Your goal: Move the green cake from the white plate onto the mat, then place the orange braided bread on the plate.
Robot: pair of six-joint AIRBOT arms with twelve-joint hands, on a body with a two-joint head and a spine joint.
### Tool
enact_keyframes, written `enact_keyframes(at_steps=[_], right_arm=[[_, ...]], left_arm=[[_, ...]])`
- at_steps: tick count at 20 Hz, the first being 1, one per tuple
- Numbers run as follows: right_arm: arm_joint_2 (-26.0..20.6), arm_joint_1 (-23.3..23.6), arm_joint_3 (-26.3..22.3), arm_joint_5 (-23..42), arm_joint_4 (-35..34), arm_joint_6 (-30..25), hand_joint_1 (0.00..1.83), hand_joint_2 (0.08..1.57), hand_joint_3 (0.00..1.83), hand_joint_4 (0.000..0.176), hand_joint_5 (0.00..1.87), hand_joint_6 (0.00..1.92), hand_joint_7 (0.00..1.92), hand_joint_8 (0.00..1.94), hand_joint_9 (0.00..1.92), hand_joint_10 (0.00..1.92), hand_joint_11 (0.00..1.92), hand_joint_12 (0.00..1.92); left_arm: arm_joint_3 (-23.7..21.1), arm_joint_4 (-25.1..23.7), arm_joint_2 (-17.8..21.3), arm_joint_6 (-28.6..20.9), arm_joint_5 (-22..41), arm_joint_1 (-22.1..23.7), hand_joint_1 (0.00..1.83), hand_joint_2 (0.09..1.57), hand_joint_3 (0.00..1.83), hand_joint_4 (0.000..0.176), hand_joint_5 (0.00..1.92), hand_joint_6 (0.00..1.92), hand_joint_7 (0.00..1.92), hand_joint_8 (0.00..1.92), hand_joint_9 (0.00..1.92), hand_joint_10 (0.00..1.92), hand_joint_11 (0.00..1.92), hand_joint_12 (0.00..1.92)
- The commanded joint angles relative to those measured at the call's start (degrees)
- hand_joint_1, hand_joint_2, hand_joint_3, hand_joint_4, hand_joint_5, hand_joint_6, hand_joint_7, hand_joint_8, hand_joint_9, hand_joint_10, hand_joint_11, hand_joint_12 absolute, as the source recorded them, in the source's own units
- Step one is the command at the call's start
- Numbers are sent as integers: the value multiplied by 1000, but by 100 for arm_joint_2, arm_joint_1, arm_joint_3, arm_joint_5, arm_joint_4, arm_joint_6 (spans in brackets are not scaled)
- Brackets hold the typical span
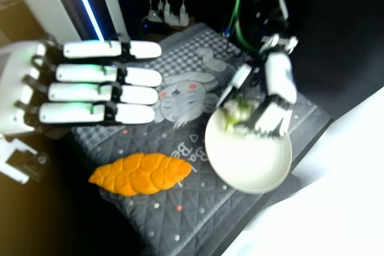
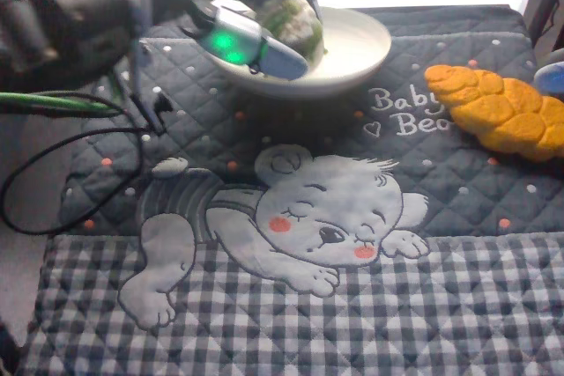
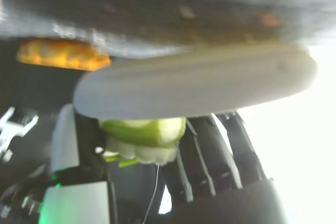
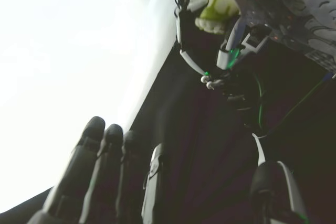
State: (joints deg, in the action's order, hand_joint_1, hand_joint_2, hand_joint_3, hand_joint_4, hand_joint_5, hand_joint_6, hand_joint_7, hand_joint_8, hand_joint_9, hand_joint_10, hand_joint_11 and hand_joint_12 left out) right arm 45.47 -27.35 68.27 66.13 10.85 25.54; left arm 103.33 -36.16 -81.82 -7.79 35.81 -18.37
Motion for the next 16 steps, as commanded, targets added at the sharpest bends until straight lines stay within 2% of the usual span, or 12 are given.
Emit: enact_keyframes(at_steps=[1,2,3,4,5,7,9,11,12,13,15,16], right_arm=[[-87,44,3,680,-255,-13,623,853,0,161,301,5,222,2,219,2,174,102],[-92,44,-4,680,-256,-13,623,853,0,161,301,5,222,2,219,2,174,102],[-95,44,-9,679,-256,-13,617,868,4,151,290,1,210,0,222,3,194,111],[-95,44,-10,679,-256,-13,617,864,2,149,286,1,192,0,210,0,208,116],[-94,44,-12,679,-261,-13,625,854,0,150,287,1,186,0,188,0,196,110],[-98,44,-26,679,-265,-13,611,827,0,121,277,0,211,9,203,7,184,105],[-116,44,-49,678,-264,-13,634,828,0,111,273,4,217,8,180,0,157,94],[-113,43,-54,677,-272,-13,623,845,1,120,267,0,212,3,183,2,158,96],[-112,42,-59,677,-274,-13,614,837,0,108,271,2,211,2,191,4,161,97],[-112,42,-64,676,-275,-13,598,828,0,96,273,2,214,3,200,7,172,101],[-114,41,-71,675,-277,-14,620,804,0,115,269,1,212,1,190,2,139,86],[-113,41,-70,674,-280,-14,619,804,0,106,268,0,211,1,191,2,134,84]], left_arm=[[-76,287,96,-78,785,62,1242,1064,0,27,1101,730,1090,862,1171,118,657,1101],[-185,287,205,-79,934,75,1242,1064,0,27,1101,730,1090,862,1171,118,657,1101],[-379,289,375,-80,1067,86,1356,1036,13,0,1120,683,1148,715,1086,768,717,965],[-469,289,451,-66,1164,86,1380,1045,2,0,1118,745,1133,680,1032,968,802,937],[-531,296,493,-65,1232,84,1384,1042,0,0,1113,779,1131,638,1067,937,858,902],[-642,349,594,-87,1489,7,1378,1058,0,0,1075,847,1102,705,1011,1008,788,915],[-947,353,892,-76,1708,-98,1374,1071,1,0,1022,886,1085,806,983,1029,682,934],[-1278,370,1215,10,1912,-219,1367,1110,2,0,983,1068,949,927,899,1143,677,1006],[-1514,441,1429,164,2052,-324,1250,1133,0,0,954,1143,923,960,871,615,728,951],[-1678,475,1570,258,2148,-396,1231,1119,3,0,980,1092,955,919,950,322,718,938],[-1990,474,1809,435,2273,-554,1234,1094,4,12,1007,1005,1027,854,1073,135,699,1055],[-2085,443,1867,531,2280,-617,1234,1091,0,22,1008,935,1050,888,1121,151,677,1180]])
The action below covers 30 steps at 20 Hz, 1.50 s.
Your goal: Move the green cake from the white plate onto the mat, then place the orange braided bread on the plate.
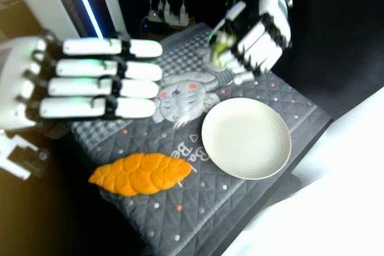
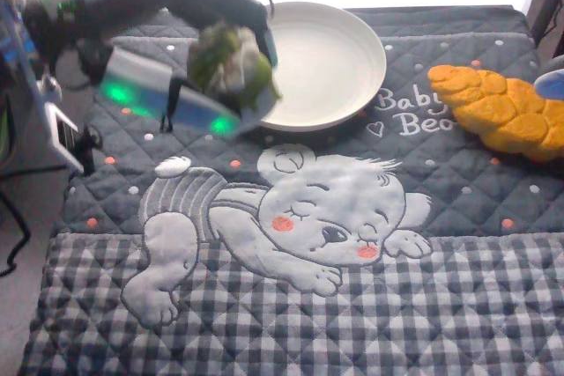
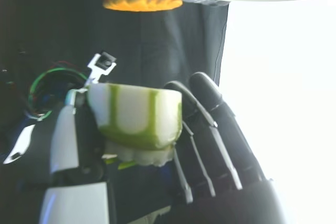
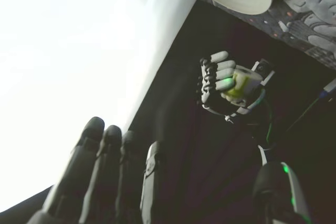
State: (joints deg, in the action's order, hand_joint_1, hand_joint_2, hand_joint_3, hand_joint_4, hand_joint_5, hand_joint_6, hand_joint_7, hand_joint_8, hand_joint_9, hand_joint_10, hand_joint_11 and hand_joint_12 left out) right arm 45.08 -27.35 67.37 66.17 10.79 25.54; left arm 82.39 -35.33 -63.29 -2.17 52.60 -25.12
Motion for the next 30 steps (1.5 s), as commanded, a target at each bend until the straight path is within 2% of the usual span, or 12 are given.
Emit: enact_keyframes(at_steps=[1,8,9,10,12,14,18,19,23,24,26,30], right_arm=[[-74,40,19,670,-275,-14,631,813,0,102,267,0,213,1,192,2,134,83],[-64,40,3,666,-274,-14,624,852,7,99,274,5,201,2,195,5,116,76],[-61,40,1,665,-274,-14,621,855,8,109,271,4,198,1,193,4,116,76],[-62,40,-1,665,-274,-14,624,860,9,120,276,5,200,1,195,4,113,75],[-61,40,-2,664,-274,-14,608,866,9,123,274,3,195,0,189,1,117,76],[-60,40,-5,659,-273,-14,593,867,6,129,270,0,188,0,169,0,107,73],[-60,40,-6,658,-272,-14,581,859,1,122,274,3,194,4,164,3,108,75],[-58,40,-6,658,-272,-14,586,865,3,108,280,4,201,5,172,5,126,83],[-52,40,-6,658,-272,-14,621,857,0,114,282,2,206,3,184,6,127,84],[-53,40,-6,658,-272,-14,593,859,0,103,279,0,204,2,191,8,129,85],[-53,40,-3,658,-271,-14,598,861,1,106,278,0,204,2,184,4,122,83],[-54,40,3,656,-269,-14,645,857,0,89,286,3,219,5,196,6,107,78]], left_arm=[[-27,286,35,-31,588,20,1233,1094,1,15,997,915,1050,925,1163,196,772,1260],[-60,-182,-17,-237,58,-437,1260,1028,0,19,1165,645,1211,648,1261,281,867,1160],[-59,-221,-37,-248,-9,-516,1368,1032,13,0,1115,712,1169,622,1097,862,843,1212],[-59,-279,-59,-266,-86,-554,1388,1040,4,0,1081,815,1161,596,1074,938,862,1161],[-30,-444,-123,-334,-234,-607,1299,1023,1,0,1153,811,1268,365,1079,596,822,1097],[76,-857,-215,-548,-510,-577,1380,1061,0,0,1078,923,1193,438,951,1047,804,1028],[228,-1475,-316,-946,-793,-447,1386,1046,1,0,1140,800,1190,506,970,1051,792,1082],[233,-1546,-317,-990,-825,-423,1279,1055,2,0,1117,850,1129,633,979,634,781,1106],[434,-1950,-418,-1464,-869,-255,1379,1081,1,0,1050,934,1107,666,879,1145,678,1048],[445,-1995,-416,-1466,-899,-217,1268,1079,1,0,1033,954,1088,746,889,647,637,1051],[469,-2000,-389,-1473,-888,-150,1173,866,0,0,544,96,533,75,461,87,79,830],[461,-2000,-256,-1513,-839,-14,911,727,0,50,61,4,29,1,24,1,0,52]])
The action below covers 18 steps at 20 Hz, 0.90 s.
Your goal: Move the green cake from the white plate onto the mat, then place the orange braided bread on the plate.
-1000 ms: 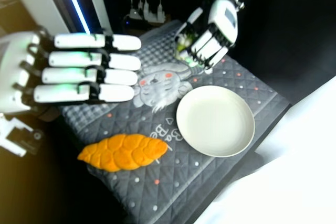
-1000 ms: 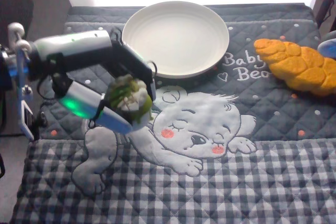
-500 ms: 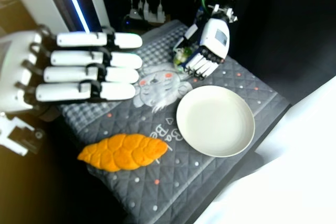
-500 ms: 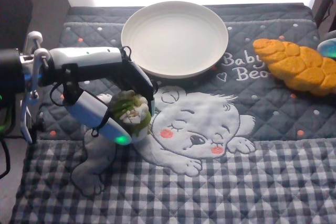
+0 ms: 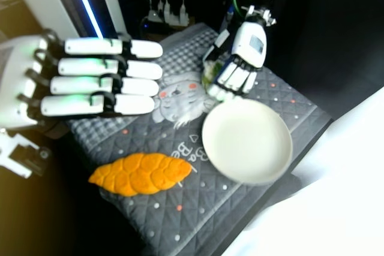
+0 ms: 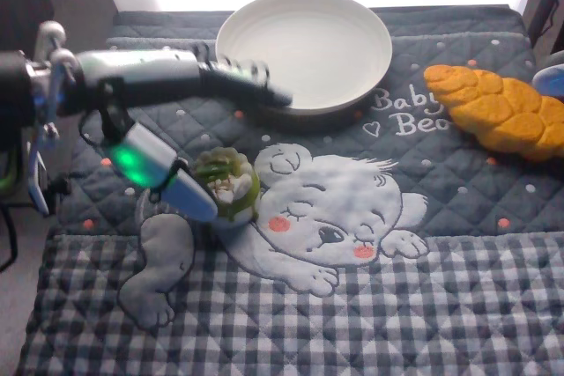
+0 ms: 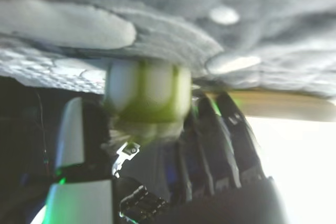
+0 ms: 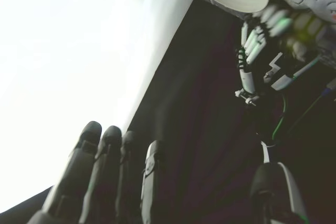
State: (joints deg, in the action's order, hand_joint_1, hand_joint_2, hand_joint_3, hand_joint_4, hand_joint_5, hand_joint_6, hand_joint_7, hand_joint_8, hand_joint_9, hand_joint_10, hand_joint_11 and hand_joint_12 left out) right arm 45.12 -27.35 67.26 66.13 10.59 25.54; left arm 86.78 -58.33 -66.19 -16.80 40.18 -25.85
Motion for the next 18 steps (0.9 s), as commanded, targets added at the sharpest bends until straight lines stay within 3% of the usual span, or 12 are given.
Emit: enact_keyframes(at_steps=[1,3,5,6,7,9,11,13,14,15,16,18], right_arm=[[-58,40,18,652,-249,-14,635,857,0,90,287,3,225,6,203,7,122,84],[-58,40,33,590,-241,-14,629,872,6,86,285,1,223,4,211,9,130,88],[-58,40,51,500,-216,-14,625,870,3,100,265,0,201,0,180,0,89,71],[-59,40,64,434,-192,-14,636,861,0,115,267,1,195,0,176,0,84,69],[-60,40,85,382,-181,-14,685,848,0,114,266,1,188,0,154,0,61,59],[-62,41,141,272,-171,-14,717,843,0,130,240,0,147,0,97,0,44,52],[-64,42,214,120,-172,-14,687,830,0,144,257,6,153,3,94,0,51,56],[42,43,316,-166,-113,-14,658,805,0,172,227,0,133,0,83,0,35,47],[49,44,376,-308,-92,-14,646,789,0,175,209,0,110,0,77,0,24,41],[50,45,445,-460,-72,-14,640,770,0,176,198,0,110,2,80,1,19,38],[51,46,513,-585,-64,-15,628,773,0,176,181,0,118,4,73,0,3,7],[84,48,678,-1057,7,-16,639,745,0,176,171,1,145,10,101,9,77,33]], left_arm=[[20,310,53,-68,428,74,820,731,0,63,16,0,5,0,4,0,0,10],[25,393,111,-76,481,99,647,730,0,121,0,0,0,0,0,0,0,0],[3,493,206,-80,590,108,491,691,0,169,0,0,0,0,0,0,9,4],[-50,538,300,-80,644,108,442,692,0,168,0,0,0,0,0,0,11,5],[-96,588,375,-79,695,109,421,715,0,174,0,0,0,0,0,0,1,0],[-145,741,483,-48,836,109,411,681,0,176,0,0,0,0,0,0,0,0],[-195,953,578,123,947,109,426,761,21,176,0,0,0,0,0,0,21,9],[-271,1243,680,408,1056,108,490,797,24,175,0,0,0,0,0,0,5,4],[-323,1398,745,567,1120,101,461,866,16,121,0,0,0,0,0,0,1,1],[-384,1477,806,696,1135,101,440,815,0,165,0,0,0,0,0,0,0,0],[-428,1514,843,787,1140,102,492,713,0,174,0,0,0,0,0,0,0,0],[-460,1526,869,862,1180,108,514,686,0,176,0,0,0,0,0,0,0,0]])
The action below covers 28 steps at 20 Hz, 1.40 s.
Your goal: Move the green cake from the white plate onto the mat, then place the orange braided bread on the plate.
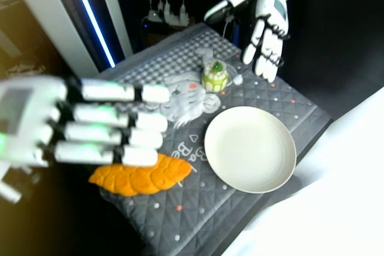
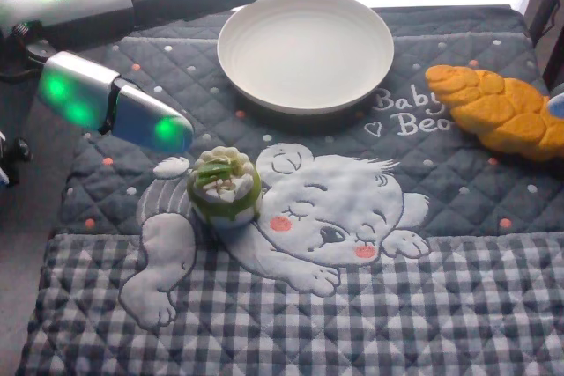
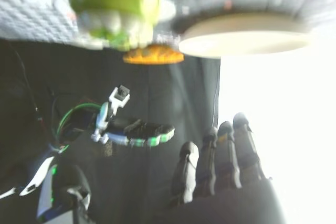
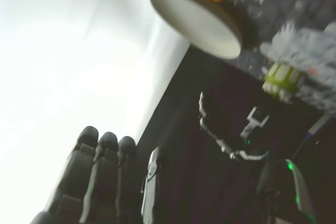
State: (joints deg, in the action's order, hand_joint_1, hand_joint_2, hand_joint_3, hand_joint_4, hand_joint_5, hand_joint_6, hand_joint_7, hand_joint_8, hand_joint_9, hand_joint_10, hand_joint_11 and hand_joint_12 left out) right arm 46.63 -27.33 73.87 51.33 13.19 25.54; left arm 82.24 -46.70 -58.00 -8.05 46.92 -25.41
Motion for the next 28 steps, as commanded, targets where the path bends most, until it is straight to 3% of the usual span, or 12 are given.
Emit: enact_keyframes(at_steps=[1,7,8,11,12,14,15,17,20,23,26,28], right_arm=[[-31,49,95,136,-133,-34,653,740,0,176,156,1,151,10,118,14,149,64],[406,80,763,-788,756,-1062,651,664,0,175,72,0,173,4,137,7,277,125],[457,85,804,-881,874,-1137,587,653,0,161,32,0,148,0,152,10,281,130],[618,116,903,-1107,1135,-1202,547,632,0,166,3,0,104,3,133,6,225,115],[650,142,912,-1207,1252,-1205,560,639,0,171,0,0,111,5,130,4,236,123],[732,629,860,-1674,1916,-1208,533,642,0,158,0,0,158,2,176,1,151,456],[792,885,785,-1984,2429,-1208,518,660,0,136,4,0,144,2,155,2,29,661],[846,1127,673,-2220,2958,-1208,538,661,0,142,66,8,163,4,123,2,0,682],[915,1136,664,-2316,3148,-1208,525,658,0,175,35,1,125,1,116,2,0,513],[916,1136,684,-2405,3197,-1208,557,675,1,176,19,0,166,7,141,7,0,594],[911,1136,698,-2433,3171,-1208,577,660,0,155,61,3,170,0,150,2,0,549],[889,1136,739,-2436,3008,-1208,581,638,0,164,70,1,181,1,173,5,0,657]], left_arm=[[-9,370,50,29,507,66,509,675,0,176,0,0,2,1,0,0,0,0],[-65,490,43,249,524,67,532,687,0,173,0,0,1,0,0,0,0,0],[-75,521,43,291,539,67,545,695,3,175,0,0,0,0,0,0,0,0],[-99,536,40,305,546,65,590,657,0,174,0,0,12,4,0,0,0,0],[-106,536,33,305,545,66,587,650,0,157,0,0,8,2,0,0,0,0],[-124,551,35,322,549,61,582,634,0,151,0,0,0,0,0,0,14,6],[-131,609,48,331,594,16,602,627,0,166,0,0,0,0,5,2,20,9],[-155,734,66,374,659,-78,641,615,0,176,0,0,0,0,0,0,4,1],[-190,830,66,406,709,-108,584,608,0,176,0,0,0,0,0,0,14,6],[-194,927,68,419,742,-224,577,614,0,176,0,0,0,0,0,0,29,13],[-194,1051,70,440,783,-349,557,619,0,165,0,0,0,0,0,0,20,11],[-194,1098,75,451,812,-384,529,631,5,158,0,0,0,0,0,0,36,18]])
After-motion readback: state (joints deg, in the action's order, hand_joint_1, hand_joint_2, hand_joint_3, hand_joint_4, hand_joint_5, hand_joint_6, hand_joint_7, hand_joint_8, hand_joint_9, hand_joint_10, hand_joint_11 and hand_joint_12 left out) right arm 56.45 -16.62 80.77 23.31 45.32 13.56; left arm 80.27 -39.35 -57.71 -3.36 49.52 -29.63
